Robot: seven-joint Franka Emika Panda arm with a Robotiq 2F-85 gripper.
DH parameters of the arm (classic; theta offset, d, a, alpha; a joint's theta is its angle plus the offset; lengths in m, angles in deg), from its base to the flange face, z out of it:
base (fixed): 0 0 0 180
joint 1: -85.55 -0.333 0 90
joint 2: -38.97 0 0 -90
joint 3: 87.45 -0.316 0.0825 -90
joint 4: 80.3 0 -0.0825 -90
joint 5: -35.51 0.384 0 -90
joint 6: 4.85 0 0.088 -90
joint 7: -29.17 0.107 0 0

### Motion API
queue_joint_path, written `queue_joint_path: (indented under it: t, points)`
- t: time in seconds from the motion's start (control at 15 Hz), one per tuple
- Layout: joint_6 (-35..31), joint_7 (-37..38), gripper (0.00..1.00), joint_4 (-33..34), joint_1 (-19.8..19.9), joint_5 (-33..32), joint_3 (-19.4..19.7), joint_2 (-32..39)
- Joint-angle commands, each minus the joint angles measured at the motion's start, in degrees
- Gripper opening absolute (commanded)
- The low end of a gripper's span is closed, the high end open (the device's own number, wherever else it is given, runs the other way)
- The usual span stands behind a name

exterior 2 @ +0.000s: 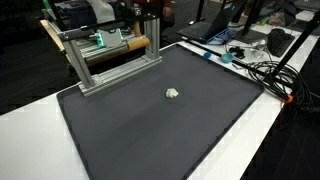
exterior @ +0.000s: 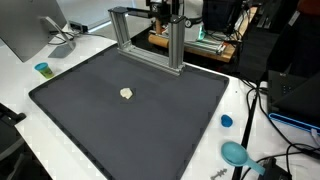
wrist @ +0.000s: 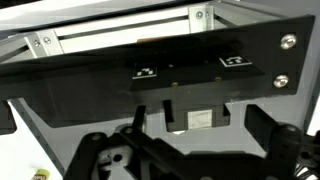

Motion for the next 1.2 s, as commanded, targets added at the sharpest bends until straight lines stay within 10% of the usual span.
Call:
queue_joint_path:
  t: [0.0, 0.8, 1.13]
  points:
    - [1.4, 1.0, 1.00, -0.4, 0.1, -0.8, -0.5, -0.7]
    - [1.3, 0.4, 0.99, -1.2, -0.2, -1.9, -1.0, -2.5]
    - [2.5, 1.8, 0.54, -1.1, 0.3, -2.6, -2.1, -2.9]
